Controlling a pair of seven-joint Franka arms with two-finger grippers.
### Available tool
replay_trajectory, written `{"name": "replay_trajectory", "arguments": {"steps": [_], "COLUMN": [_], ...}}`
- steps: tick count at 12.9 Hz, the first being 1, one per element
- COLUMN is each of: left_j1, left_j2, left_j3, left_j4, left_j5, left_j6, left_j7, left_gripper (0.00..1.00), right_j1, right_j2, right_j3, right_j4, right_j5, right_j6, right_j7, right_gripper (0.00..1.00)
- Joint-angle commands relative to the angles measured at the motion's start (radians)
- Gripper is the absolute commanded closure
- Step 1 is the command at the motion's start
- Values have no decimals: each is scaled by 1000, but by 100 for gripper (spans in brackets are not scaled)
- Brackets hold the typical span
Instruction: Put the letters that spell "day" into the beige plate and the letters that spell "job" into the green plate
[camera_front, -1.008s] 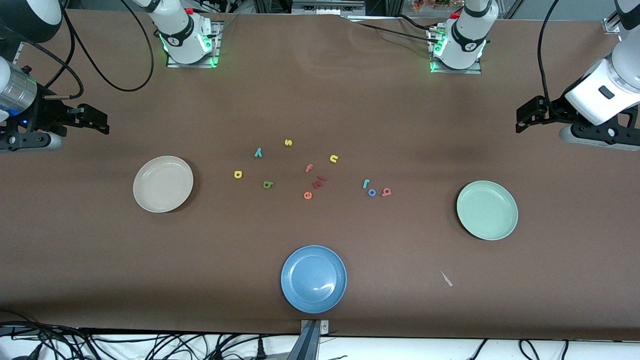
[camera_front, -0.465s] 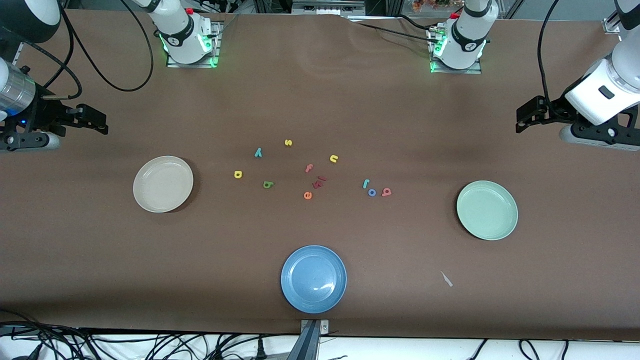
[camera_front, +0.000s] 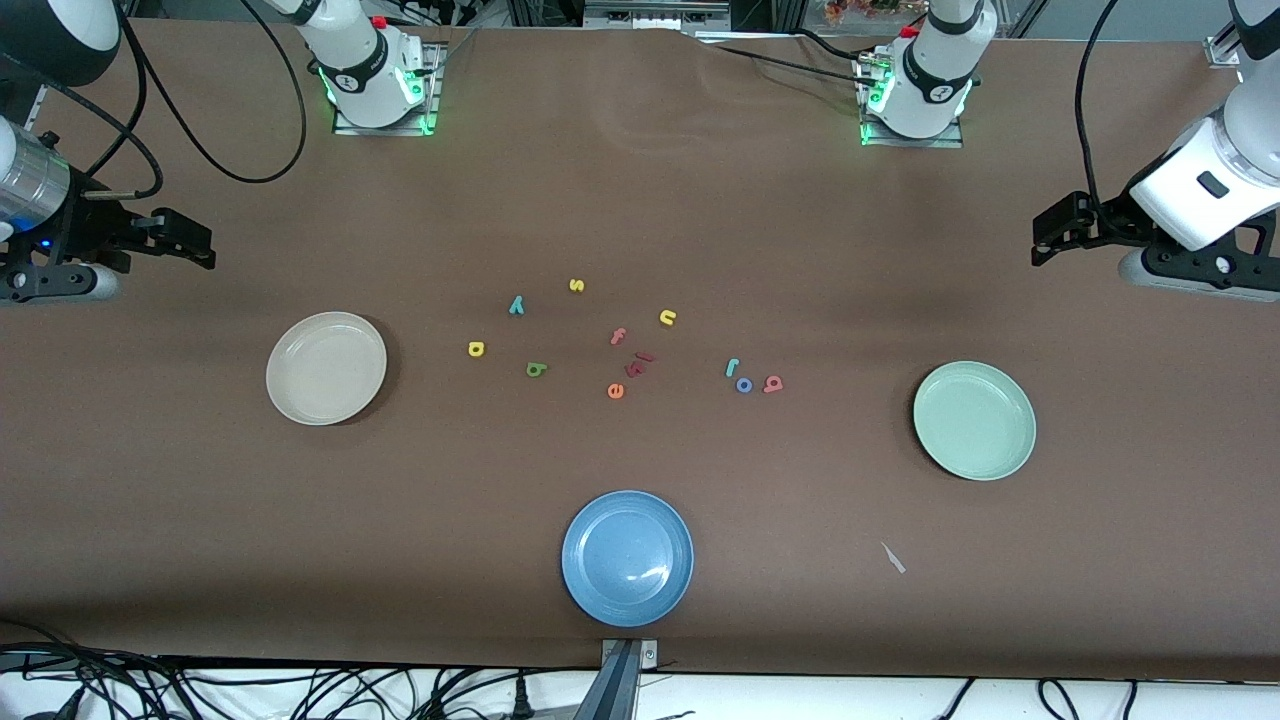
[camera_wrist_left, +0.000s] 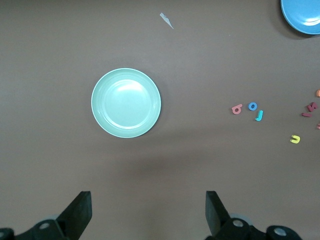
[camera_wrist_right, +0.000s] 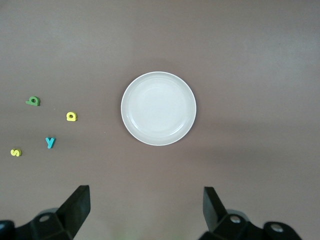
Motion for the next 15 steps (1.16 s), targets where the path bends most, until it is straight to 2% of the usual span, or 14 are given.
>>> {"name": "replay_trajectory", "arguments": {"steps": [1,15], "left_j1": [-5,-6], "left_j2": [7,7], "left_j3": [2,-17], "left_j4": [23,23], "left_j5": [-12,-5], "left_j6": [-10,-16], "left_j7": [20,19], "left_gripper": [0,0], "right_j1": [3,3], "right_j2": [2,2], "right_j3": [-4,-4], "right_j4": [7,7], "right_j5": [-13,-13], "right_j6": [-5,-7], "right_j7": [-15,-15], "right_gripper": [0,0]}}
